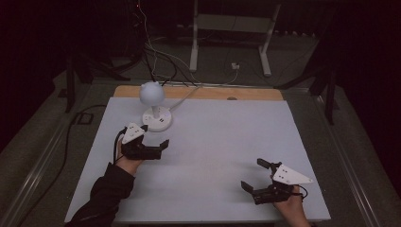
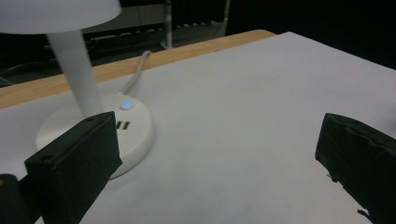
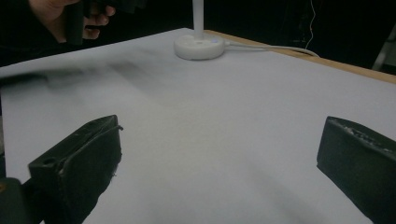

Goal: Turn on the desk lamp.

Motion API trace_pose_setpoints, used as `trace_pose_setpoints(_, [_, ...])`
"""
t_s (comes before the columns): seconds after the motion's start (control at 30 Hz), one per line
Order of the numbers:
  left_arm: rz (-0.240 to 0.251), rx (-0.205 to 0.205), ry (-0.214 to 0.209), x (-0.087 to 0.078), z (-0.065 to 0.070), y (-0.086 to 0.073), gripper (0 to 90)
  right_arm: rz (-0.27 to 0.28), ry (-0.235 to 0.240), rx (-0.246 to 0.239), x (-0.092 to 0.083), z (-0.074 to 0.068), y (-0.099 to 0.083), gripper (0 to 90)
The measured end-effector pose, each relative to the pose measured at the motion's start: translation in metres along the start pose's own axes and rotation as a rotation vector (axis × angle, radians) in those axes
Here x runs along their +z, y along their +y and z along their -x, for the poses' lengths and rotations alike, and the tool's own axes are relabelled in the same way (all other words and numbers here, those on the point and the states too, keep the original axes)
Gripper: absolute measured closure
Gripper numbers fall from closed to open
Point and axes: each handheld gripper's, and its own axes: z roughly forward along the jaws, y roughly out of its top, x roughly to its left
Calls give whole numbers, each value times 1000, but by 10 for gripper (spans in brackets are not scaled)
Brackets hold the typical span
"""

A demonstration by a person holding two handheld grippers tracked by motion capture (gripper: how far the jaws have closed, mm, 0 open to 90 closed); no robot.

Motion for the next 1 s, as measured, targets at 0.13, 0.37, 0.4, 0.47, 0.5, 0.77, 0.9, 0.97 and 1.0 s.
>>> trace_pose_setpoints(0.13, [-8, -3, 15, 7, -4, 0, 4, 2, 1, 6, 0, 1, 0, 0])
trace_pose_setpoints(0.37, [-12, -18, 28, 19, -11, 4, 4, 2, 3, 6, 0, 1, 0, 0])
trace_pose_setpoints(0.4, [-8, -22, 28, 21, -12, 4, 4, 3, 2, 6, 0, 1, 0, 0])
trace_pose_setpoints(0.47, [-4, -34, 42, 24, -13, 5, 4, 3, 3, 12, 0, 1, -1, 0])
trace_pose_setpoints(0.5, [-3, -35, 42, 26, -14, 5, 4, 3, 3, 12, 0, 1, -1, 0])
trace_pose_setpoints(0.77, [-13, -20, 105, 35, -18, 7, 4, 1, 4, 10, 0, 1, -1, 0])
trace_pose_setpoints(0.9, [-28, -39, 181, 41, -20, 9, 4, 0, 6, 12, 0, 1, -1, 0])
trace_pose_setpoints(0.97, [-42, -49, 192, 43, -22, 9, 4, 1, 7, 12, 0, 1, -1, 0])
trace_pose_setpoints(1.0, [-47, -54, 199, 45, -23, 9, 4, 2, 7, 13, 0, 1, -1, 0])
